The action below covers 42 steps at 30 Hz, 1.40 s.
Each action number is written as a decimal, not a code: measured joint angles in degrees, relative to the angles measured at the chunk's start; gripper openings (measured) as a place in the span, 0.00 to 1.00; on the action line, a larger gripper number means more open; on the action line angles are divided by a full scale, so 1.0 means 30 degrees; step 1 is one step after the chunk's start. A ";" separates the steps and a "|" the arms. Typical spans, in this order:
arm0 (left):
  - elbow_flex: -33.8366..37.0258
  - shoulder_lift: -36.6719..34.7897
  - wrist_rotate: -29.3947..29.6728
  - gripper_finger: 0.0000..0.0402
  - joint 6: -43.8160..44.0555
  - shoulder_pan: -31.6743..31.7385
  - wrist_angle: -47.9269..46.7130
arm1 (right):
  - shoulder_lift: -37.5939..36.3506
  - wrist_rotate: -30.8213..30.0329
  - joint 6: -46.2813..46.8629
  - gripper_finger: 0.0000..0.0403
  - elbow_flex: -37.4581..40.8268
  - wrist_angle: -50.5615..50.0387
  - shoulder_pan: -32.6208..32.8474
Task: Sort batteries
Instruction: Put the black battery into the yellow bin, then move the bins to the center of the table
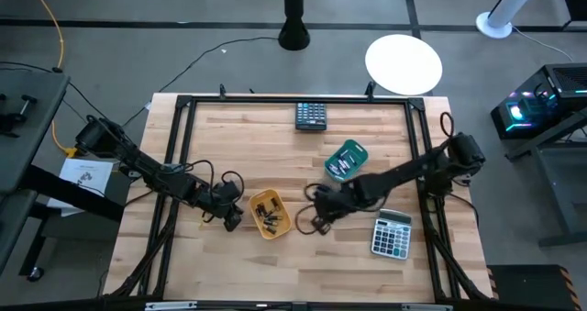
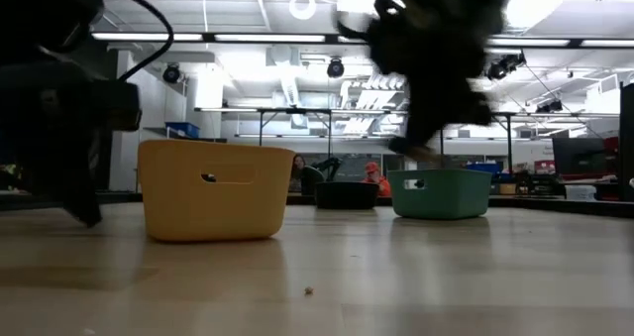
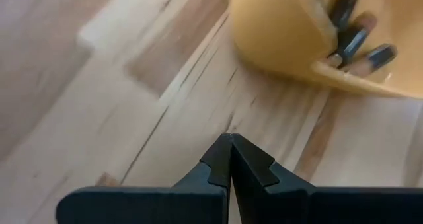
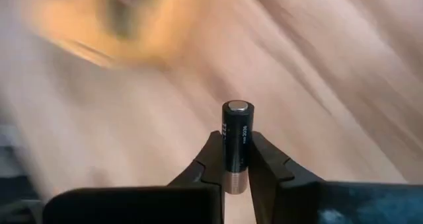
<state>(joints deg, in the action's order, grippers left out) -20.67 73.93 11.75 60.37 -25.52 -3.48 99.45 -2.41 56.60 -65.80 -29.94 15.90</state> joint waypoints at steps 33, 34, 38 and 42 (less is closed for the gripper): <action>0.0000 -0.0007 0.3459 0.00 0.7361 -0.3711 0.1822 | 0.2445 0.4608 -0.8455 0.45 -0.2812 1.1984 -0.4270; 0.0001 -0.0007 0.3534 0.00 0.7354 -0.3638 0.2045 | 0.2409 0.5040 -0.8769 0.47 -0.3035 1.1600 -0.4449; 0.0000 0.0000 0.4264 0.00 0.7339 -0.3346 0.3257 | 0.1633 0.5884 -1.0705 0.47 -0.3836 0.8514 -0.5081; 0.0000 0.0000 0.4317 0.00 0.7331 -0.2744 0.3902 | -0.0075 0.4676 -1.2732 0.45 -0.3921 0.3919 -0.5434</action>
<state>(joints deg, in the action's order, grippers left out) -20.67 73.93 24.70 82.37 -33.75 8.22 99.22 11.62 18.41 -77.56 -18.18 -0.40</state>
